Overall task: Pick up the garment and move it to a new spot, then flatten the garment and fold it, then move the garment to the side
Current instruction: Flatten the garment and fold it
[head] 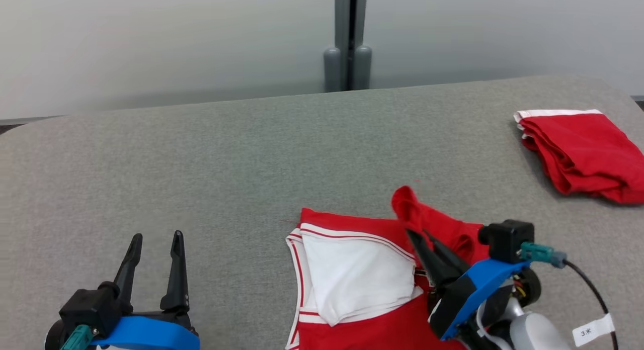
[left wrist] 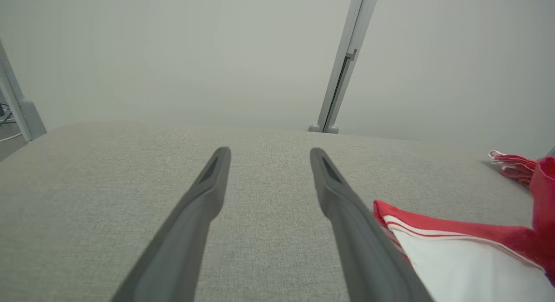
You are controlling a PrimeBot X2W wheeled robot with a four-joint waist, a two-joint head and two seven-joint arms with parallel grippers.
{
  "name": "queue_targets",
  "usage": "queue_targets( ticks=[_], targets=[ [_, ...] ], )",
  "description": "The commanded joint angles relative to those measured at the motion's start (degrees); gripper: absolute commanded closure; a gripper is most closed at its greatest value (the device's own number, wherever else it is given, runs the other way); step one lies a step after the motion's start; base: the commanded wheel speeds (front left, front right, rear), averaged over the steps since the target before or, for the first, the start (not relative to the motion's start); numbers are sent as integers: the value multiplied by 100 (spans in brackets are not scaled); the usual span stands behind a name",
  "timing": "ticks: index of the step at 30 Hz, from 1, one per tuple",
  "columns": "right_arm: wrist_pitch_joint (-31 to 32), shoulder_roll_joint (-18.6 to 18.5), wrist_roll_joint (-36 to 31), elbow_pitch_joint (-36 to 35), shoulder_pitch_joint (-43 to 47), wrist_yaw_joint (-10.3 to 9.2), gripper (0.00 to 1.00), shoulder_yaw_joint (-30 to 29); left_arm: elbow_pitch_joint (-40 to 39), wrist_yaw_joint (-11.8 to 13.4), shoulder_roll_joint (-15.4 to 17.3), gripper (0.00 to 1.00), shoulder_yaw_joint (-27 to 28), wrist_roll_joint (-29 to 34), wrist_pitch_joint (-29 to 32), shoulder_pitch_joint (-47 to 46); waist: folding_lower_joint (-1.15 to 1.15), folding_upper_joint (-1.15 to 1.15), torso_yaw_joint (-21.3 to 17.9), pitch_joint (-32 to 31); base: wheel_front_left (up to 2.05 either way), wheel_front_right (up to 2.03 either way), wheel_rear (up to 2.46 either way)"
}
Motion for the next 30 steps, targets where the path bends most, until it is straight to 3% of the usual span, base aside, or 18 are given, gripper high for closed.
queue_targets(
  ticks=[1,8,16,19,20,30],
  targets=[
    [-40,15,110,-18,91,1,100,110,24,5,-17,0,-4,15,-16,-30,0,0,114,13,0,0,0],
    [-487,23,788,403,-80,1,100,1018,41,-7,-20,0,-51,-21,-7,60,0,0,520,-114,0,0,0],
    [-989,19,1182,1442,-676,1,100,1634,8,-12,-31,0,-103,-33,16,63,0,0,774,-125,0,0,0],
    [-1229,23,1215,1876,-909,1,51,1716,12,-8,-43,0,-108,-45,7,54,0,0,813,-96,0,0,0],
    [-1298,27,1258,1975,-969,1,0,1776,18,-4,-46,0,-108,-48,1,50,0,0,816,-84,0,0,0],
    [-1986,21,1460,2165,-1499,1,0,2138,82,-34,-88,0,-159,-33,-31,-47,0,0,716,-3,0,0,0]
  ],
)
